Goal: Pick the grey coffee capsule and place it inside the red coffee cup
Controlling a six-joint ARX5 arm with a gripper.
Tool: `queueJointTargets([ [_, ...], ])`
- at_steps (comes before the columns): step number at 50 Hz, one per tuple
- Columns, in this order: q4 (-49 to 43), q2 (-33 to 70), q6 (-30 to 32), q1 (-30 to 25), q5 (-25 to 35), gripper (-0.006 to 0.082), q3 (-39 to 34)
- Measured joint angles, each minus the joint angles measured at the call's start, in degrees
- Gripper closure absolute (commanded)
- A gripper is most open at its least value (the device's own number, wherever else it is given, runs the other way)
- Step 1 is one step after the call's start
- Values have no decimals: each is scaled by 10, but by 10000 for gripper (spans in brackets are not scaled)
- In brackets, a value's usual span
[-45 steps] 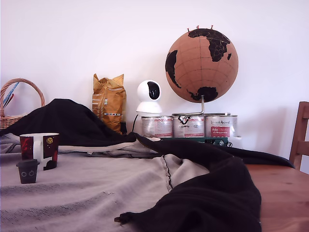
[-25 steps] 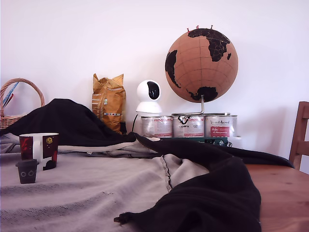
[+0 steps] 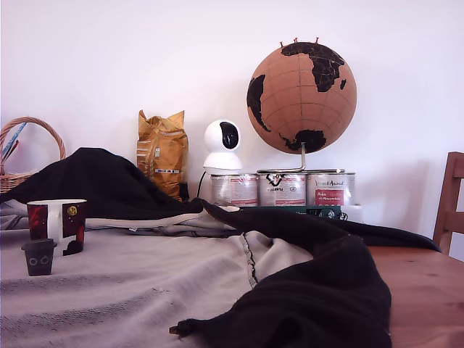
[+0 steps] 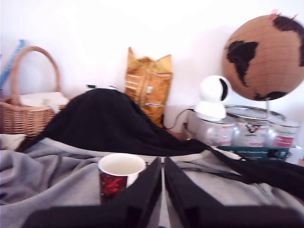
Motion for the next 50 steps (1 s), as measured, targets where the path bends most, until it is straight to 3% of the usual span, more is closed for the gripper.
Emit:
queueJointTargets([
  [3,13,28,5,-13,0,137,0],
  [6,20,51,16,-24,-4,91,0],
  [25,137,252,47,-46,-59,105,0],
  [50,421,589,62,-46,-58,105,0],
])
